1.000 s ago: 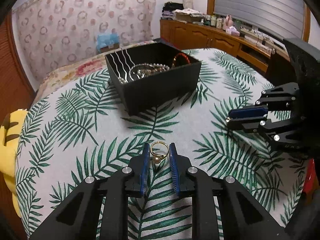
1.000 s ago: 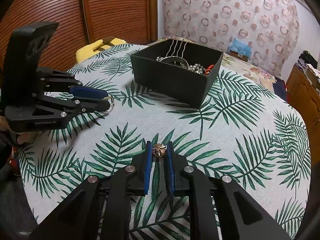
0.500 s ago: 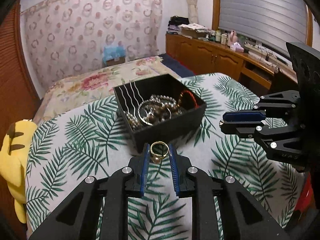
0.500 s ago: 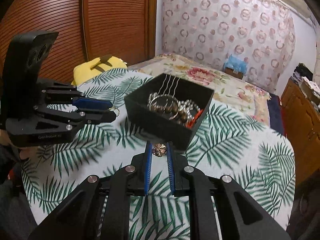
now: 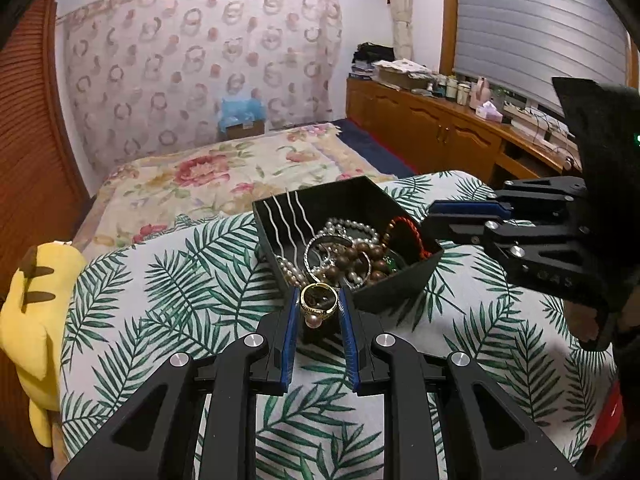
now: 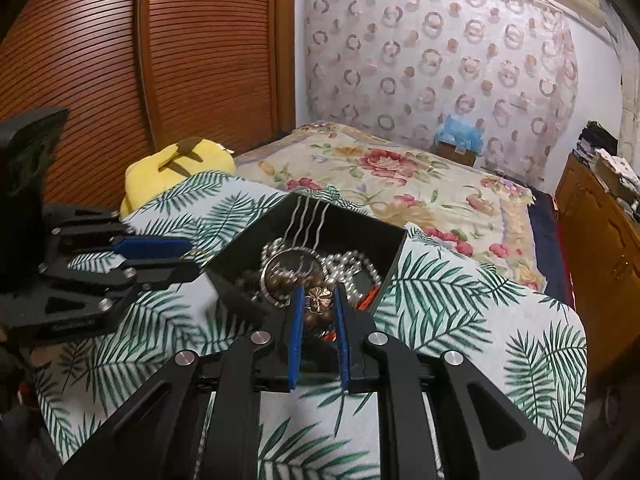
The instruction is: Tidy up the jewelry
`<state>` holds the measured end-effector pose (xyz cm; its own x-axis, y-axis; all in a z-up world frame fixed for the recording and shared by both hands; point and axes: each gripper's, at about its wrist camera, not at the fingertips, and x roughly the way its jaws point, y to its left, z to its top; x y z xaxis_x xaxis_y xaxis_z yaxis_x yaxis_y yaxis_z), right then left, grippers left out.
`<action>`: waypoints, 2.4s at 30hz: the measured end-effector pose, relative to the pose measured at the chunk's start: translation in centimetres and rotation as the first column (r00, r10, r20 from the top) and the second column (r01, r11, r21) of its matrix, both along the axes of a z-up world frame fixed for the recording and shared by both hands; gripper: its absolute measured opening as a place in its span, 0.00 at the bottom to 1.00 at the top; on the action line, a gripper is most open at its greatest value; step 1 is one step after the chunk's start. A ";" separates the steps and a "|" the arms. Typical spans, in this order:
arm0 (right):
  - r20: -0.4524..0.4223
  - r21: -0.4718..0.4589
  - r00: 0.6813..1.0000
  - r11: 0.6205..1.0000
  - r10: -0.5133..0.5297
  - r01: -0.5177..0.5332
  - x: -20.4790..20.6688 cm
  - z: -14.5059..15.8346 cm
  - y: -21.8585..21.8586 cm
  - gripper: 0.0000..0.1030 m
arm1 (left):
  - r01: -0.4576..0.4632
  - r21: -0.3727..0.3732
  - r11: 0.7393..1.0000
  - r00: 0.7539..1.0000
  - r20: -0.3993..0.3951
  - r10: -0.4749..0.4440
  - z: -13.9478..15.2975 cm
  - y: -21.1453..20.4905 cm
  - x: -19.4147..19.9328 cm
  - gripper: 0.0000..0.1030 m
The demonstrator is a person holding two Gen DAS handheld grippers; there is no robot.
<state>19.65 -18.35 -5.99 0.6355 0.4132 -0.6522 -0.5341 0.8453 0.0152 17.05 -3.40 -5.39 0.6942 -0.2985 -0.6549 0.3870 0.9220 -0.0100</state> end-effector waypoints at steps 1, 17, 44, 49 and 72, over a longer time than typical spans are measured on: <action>-0.001 0.001 1.000 1.000 -0.003 0.003 0.3 -0.1 -0.1 0.16 | -0.002 -0.001 1.000 1.000 -0.001 0.002 0.0 0.0 0.1 0.18; -0.015 0.058 0.999 0.998 -0.030 0.031 2.3 -0.1 -0.5 0.35 | -0.023 0.007 1.000 1.000 -0.004 0.023 0.3 -0.4 2.5 0.18; 0.028 0.105 0.984 0.980 -0.174 0.170 -1.4 0.2 -6.4 0.50 | -0.078 -0.009 0.997 0.997 0.020 0.078 0.7 -2.6 5.8 0.48; 0.056 0.113 0.974 0.971 -0.219 0.211 -2.5 0.5 -6.0 0.63 | -0.130 -0.009 0.992 0.990 0.062 0.130 1.3 -1.1 3.4 0.81; 0.183 0.179 0.933 0.944 -0.309 0.278 -10.6 5.7 -4.2 0.97 | -0.252 -0.068 0.965 0.948 0.181 0.260 6.7 2.5 -7.3 0.92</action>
